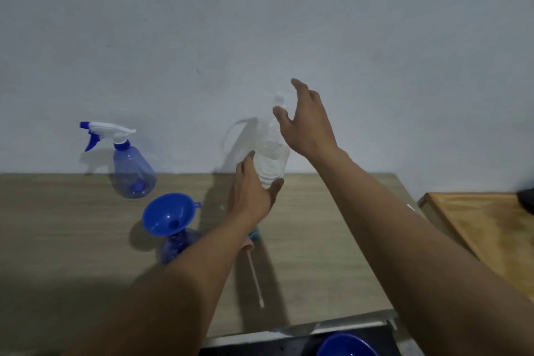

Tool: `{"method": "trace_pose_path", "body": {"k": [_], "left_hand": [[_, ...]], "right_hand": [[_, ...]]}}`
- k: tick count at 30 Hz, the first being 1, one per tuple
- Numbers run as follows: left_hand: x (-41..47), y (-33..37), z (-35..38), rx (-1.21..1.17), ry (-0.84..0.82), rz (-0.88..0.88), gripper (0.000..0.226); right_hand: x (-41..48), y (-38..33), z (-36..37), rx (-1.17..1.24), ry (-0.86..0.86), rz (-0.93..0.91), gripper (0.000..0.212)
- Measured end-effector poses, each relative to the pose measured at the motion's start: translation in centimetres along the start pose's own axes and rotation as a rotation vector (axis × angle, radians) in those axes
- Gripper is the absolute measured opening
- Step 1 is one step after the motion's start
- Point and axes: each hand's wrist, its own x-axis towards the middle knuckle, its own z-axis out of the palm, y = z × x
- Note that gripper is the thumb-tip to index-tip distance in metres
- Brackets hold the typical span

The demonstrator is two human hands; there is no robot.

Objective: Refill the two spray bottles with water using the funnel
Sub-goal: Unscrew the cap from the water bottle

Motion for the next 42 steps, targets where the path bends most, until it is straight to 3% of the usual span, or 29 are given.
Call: {"method": "trace_pose_path", "body": {"k": [3,6,17,25,31,36,42], "left_hand": [[4.2,0.5,1.9,-0.150,0.019,-0.131,0.107],[6.4,-0.1,2.5,-0.203,-0.040,-0.175,0.111],[7.5,-1.9,3.6,-0.198,-0.011,-0.175,0.083],[6.1,-1.0,2.5,-0.325,-0.166,-0.155,0.068],[4.0,-0.5,1.3,-0.288,-0.355,-0.147,0.072],[1.3,0.4,0.9,-0.306,-0.522,-0.179,0.072],[-3.6,0.5,2.4,-0.328,-0.391,-0.176,0.096]], "right_hand": [[3.0,1.9,0.1,-0.025,-0.104,-0.031,0.064],[4.1,3.5,0.9,0.039,-0.191,-0.076,0.058],[3.7,6.5,2.2,0.127,-0.190,-0.170,0.077],[2.1,6.6,-0.3,0.113,-0.235,-0.177,0.071],[-2.2,5.9,-2.8,0.107,-0.186,-0.101,0.065],[-7.1,4.3,-3.5,-0.010,-0.026,-0.038,0.058],[-10.2,2.8,-3.1,-0.067,0.096,0.131,0.055]]}}
